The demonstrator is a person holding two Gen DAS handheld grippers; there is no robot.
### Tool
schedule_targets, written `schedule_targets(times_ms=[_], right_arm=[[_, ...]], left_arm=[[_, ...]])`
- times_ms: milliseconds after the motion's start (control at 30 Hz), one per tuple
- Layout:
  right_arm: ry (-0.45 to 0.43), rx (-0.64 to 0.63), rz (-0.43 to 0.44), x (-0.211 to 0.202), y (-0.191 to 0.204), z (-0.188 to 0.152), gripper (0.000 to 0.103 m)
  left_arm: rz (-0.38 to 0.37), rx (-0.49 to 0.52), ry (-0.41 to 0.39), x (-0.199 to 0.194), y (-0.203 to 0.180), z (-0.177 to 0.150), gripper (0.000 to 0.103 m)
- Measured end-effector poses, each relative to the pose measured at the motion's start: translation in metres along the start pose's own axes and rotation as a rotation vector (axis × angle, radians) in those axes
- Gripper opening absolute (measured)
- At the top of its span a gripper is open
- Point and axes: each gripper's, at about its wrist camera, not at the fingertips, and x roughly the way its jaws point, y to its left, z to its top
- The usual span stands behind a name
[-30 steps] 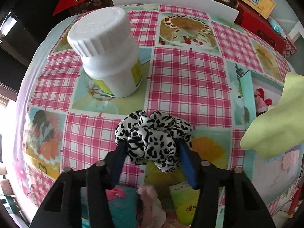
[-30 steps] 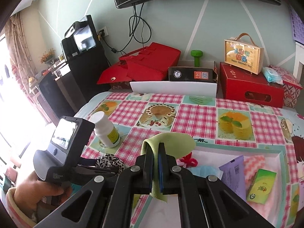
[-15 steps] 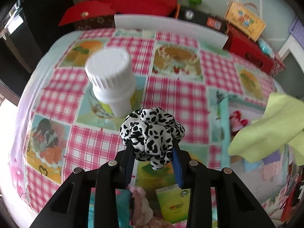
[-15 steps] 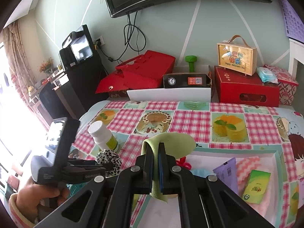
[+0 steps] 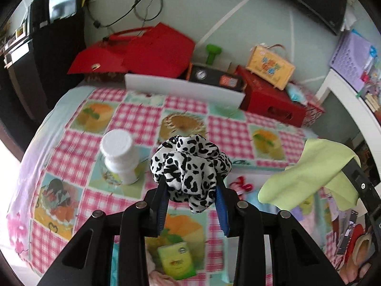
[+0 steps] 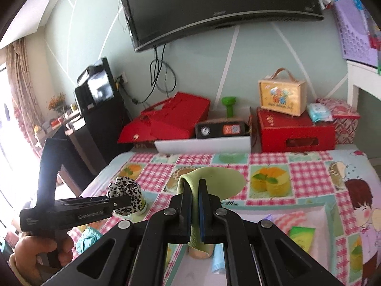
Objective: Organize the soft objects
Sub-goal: 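Carry the cloth in the right tool and scrunchie in the left tool over the tray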
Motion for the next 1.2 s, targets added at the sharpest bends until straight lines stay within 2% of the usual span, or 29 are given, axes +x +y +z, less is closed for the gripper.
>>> schedule_targets(times_ms=[300,667,767,933,1100,1200], right_arm=[[-0.089,0.06,-0.109,-0.042,-0.037,0.011,0.005],[-0.114,0.166,-0.274,-0.072,-0.094,0.01,0.005],[-0.093,0.2,-0.319,-0.07,-0.106,0.007,0.005],[-0.011,0.224,-0.378,-0.06,-0.123,-0.001,0.005],[0.06,0.222,-0.375,-0.044,-0.127,-0.007,0.005],[0.107,0.217,-0.342,-0.03,-0.125,-0.013,0.005]], left_arm=[[-0.062,0.085,0.019,0.011,-0.043,-0.006,0.037],[-0.126,0.196,0.083,0.035,-0.093,-0.027,0.037],[-0.13,0.224,0.11,0.043,-0.105,-0.034,0.037],[-0.133,0.261,0.137,0.055,-0.117,-0.043,0.037],[-0.124,0.269,0.169,0.07,-0.12,-0.05,0.037],[-0.121,0.269,0.173,0.077,-0.121,-0.053,0.037]])
